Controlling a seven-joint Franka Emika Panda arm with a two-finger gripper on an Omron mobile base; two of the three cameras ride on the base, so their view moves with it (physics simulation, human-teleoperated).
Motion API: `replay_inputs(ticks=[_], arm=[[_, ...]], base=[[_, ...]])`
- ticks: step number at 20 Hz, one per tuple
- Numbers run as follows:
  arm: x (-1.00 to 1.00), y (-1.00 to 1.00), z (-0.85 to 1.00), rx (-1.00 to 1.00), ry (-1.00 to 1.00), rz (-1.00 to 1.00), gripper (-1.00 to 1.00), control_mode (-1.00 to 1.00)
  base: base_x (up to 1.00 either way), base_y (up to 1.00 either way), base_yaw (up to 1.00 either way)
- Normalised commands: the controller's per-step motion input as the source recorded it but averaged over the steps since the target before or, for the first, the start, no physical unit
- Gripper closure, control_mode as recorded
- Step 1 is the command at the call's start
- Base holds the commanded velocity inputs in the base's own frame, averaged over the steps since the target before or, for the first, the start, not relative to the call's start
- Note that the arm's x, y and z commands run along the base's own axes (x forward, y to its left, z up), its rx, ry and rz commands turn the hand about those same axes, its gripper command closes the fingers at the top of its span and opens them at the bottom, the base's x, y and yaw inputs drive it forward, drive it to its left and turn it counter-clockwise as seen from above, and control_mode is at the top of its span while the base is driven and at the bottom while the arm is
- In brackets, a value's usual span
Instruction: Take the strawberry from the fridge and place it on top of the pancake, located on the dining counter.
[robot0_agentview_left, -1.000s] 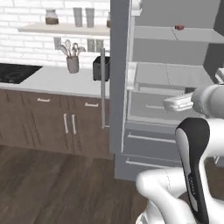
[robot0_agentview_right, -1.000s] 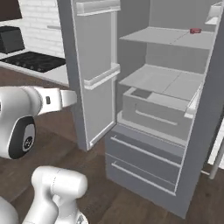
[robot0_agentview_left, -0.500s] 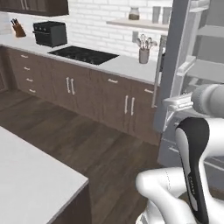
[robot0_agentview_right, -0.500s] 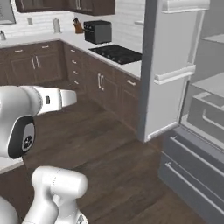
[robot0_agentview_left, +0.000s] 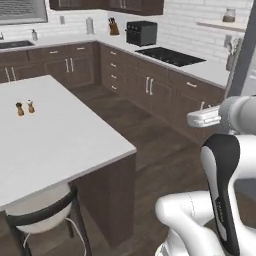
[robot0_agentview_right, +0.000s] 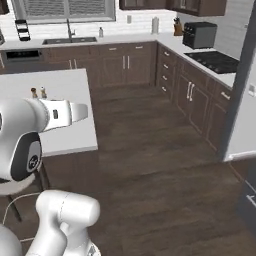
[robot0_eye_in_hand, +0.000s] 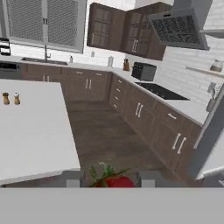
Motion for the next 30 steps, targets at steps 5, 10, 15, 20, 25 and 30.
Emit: replay_inputs(ticks=[5,10,15,20,25,30], arm=[[0.0,0.0,0.0,0.0,0.0,0.0,1.0,1.0],[0.0,0.0,0.0,0.0,0.0,0.0,1.0,1.0],[0.0,0.0,0.0,0.0,0.0,0.0,1.0,1.0],[0.0,0.0,0.0,0.0,0.0,0.0,1.0,1.0],[0.0,0.0,0.0,0.0,0.0,0.0,1.0,1.0],[0.0,0.0,0.0,0.0,0.0,0.0,1.0,1.0]], base=[[-1.0,0.79,0.46],[-0.91,1.0,0.37],[-0.72,1.0,0.33],[-0.25,1.0,0.19],[0.19,1.0,0.02],[0.84,0.8,-0.17]])
